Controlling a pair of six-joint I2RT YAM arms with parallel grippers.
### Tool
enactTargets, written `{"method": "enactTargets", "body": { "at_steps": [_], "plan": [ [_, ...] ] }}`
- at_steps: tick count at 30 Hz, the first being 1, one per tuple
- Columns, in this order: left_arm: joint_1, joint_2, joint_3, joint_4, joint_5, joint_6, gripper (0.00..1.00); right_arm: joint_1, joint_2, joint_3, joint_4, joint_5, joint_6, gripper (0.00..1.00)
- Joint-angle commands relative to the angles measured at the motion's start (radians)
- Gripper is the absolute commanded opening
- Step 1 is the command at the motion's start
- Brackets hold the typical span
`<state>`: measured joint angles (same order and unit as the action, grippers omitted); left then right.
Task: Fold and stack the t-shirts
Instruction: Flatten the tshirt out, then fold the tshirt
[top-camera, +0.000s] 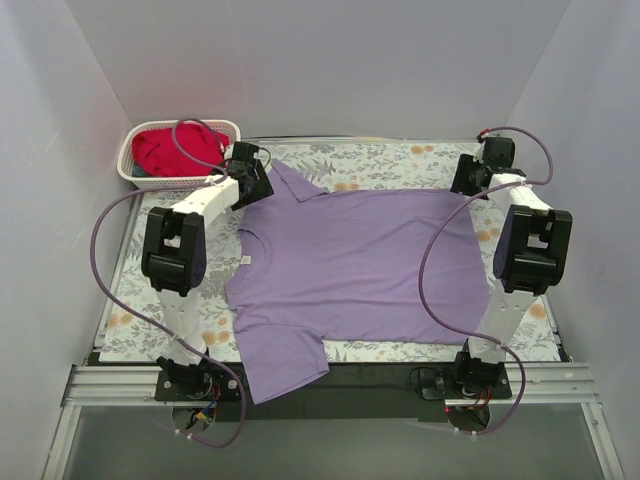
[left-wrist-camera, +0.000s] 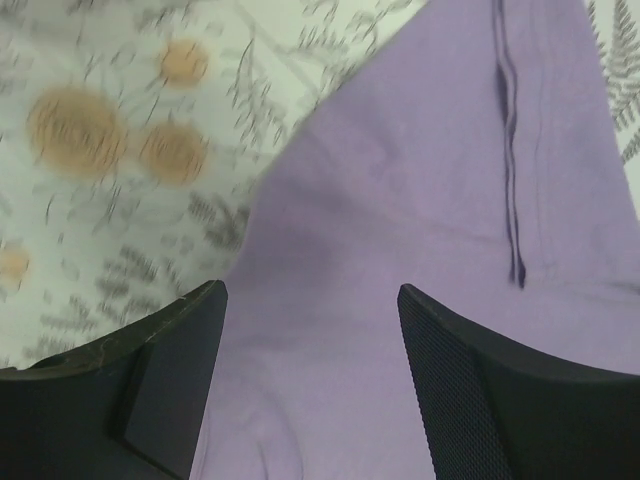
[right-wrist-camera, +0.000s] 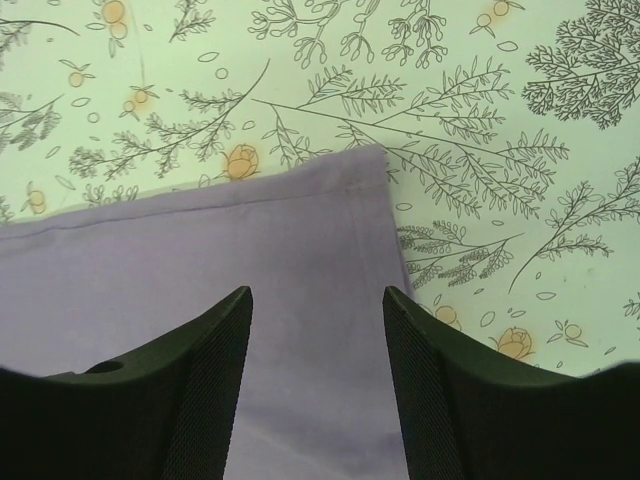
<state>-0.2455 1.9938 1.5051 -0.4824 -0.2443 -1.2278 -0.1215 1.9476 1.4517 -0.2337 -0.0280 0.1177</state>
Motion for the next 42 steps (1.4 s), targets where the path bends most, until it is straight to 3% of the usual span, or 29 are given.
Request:
{"method": "enactTargets", "body": {
  "at_steps": [1, 12, 32, 42],
  "plan": [
    [0.017, 0.055, 0.121, 0.061, -0.001, 0.117, 0.64, -0.01, 0.045, 0.088, 0.02, 0.023, -0.027, 0.52],
    [0.034, 0.27, 0.34, 0.088, -0.018, 0.186, 0.62, -0.046, 0.204, 0.22, 0.034, -0.018, -0.056, 0.51],
    [0.041, 0.37, 0.354, 0.12, 0.027, 0.189, 0.61, -0.058, 0.335, 0.285, 0.028, -0.108, -0.035, 0.51],
    [0.041, 0.379, 0.31, 0.107, 0.04, 0.205, 0.54, -0.059, 0.298, 0.26, 0.023, -0.131, -0.046, 0.33]
  ]
}}
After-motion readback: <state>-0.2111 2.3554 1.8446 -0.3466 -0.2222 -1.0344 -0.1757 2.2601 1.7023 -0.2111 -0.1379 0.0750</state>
